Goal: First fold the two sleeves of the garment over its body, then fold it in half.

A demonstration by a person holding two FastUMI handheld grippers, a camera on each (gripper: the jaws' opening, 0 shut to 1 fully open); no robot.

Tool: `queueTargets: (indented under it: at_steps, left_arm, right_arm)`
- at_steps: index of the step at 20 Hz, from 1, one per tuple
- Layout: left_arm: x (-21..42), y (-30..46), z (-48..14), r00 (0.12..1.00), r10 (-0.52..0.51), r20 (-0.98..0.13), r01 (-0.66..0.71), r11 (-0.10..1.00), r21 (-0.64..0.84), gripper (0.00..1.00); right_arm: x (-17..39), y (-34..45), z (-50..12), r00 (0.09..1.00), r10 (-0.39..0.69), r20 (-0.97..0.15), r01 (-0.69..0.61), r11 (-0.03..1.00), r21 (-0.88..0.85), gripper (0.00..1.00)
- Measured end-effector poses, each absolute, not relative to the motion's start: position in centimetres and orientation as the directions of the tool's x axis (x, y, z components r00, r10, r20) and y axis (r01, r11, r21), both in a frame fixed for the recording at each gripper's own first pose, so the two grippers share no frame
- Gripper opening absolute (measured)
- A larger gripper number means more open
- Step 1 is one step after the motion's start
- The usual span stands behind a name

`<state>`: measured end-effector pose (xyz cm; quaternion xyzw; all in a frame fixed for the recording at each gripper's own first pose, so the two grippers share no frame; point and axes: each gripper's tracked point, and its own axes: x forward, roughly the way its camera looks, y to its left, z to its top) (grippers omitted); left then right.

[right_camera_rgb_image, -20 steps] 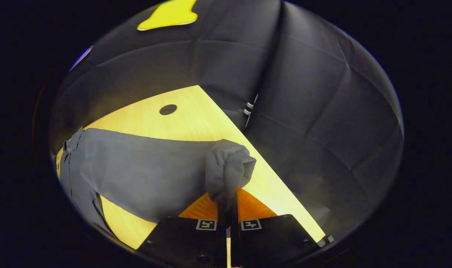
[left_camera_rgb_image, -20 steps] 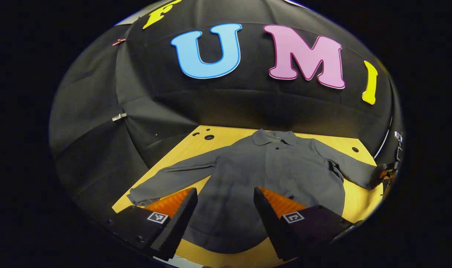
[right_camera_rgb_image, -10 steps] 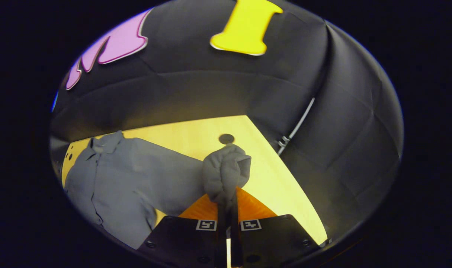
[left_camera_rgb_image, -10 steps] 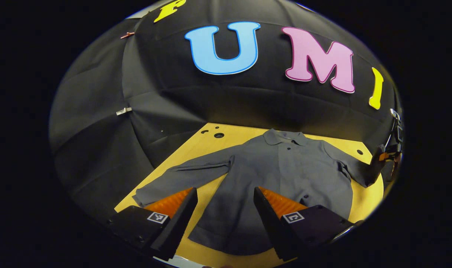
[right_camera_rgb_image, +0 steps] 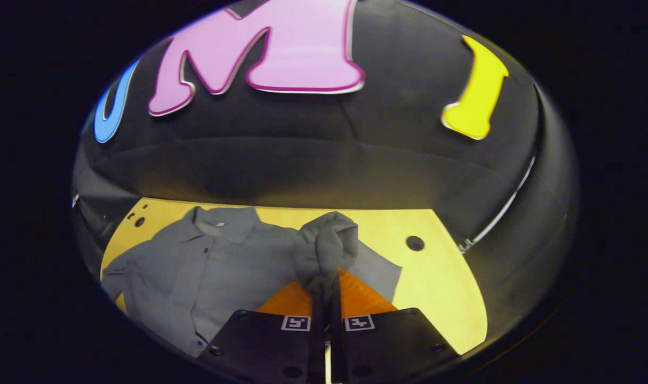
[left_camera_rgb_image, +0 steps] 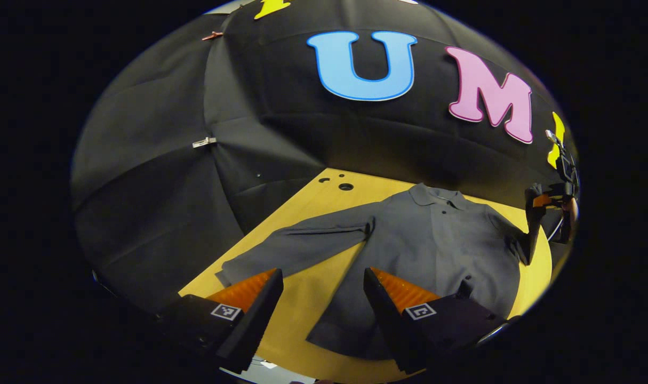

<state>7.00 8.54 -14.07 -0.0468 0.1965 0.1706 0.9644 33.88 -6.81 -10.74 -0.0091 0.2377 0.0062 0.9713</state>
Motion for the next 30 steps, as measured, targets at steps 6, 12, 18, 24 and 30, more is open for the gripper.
queueTargets:
  at_steps: [6,12,18,24,30]
  left_arm:
    - [4.5,13.0,-15.0,0.815,0.407,-0.413,-0.458,0.888,-0.030,0.96]
    - [2.3,15.3,-16.9,0.771,0.454,-0.446,-0.536,0.841,-0.069,0.96]
    - [2.6,18.3,-19.9,0.752,0.443,-0.488,-0.539,0.839,-0.069,0.96]
    - [3.9,22.8,-20.7,0.739,0.482,-0.471,-0.584,0.807,-0.091,0.96]
    - [5.1,25.5,-23.0,0.716,0.481,-0.506,-0.622,0.769,-0.149,0.96]
  right_arm:
    - [35.3,5.7,-11.8,0.867,0.172,-0.467,-0.190,0.982,0.008,0.08]
    - [36.0,17.3,-13.0,0.839,0.294,-0.459,-0.343,0.939,-0.027,0.08]
    - [35.8,28.4,-15.2,0.797,0.377,-0.471,-0.437,0.899,-0.019,0.08]
    - [34.3,35.3,-20.3,0.749,0.394,-0.533,-0.491,0.870,-0.046,0.14]
    - [31.7,37.8,-21.5,0.695,0.465,-0.549,-0.545,0.838,0.021,0.74]
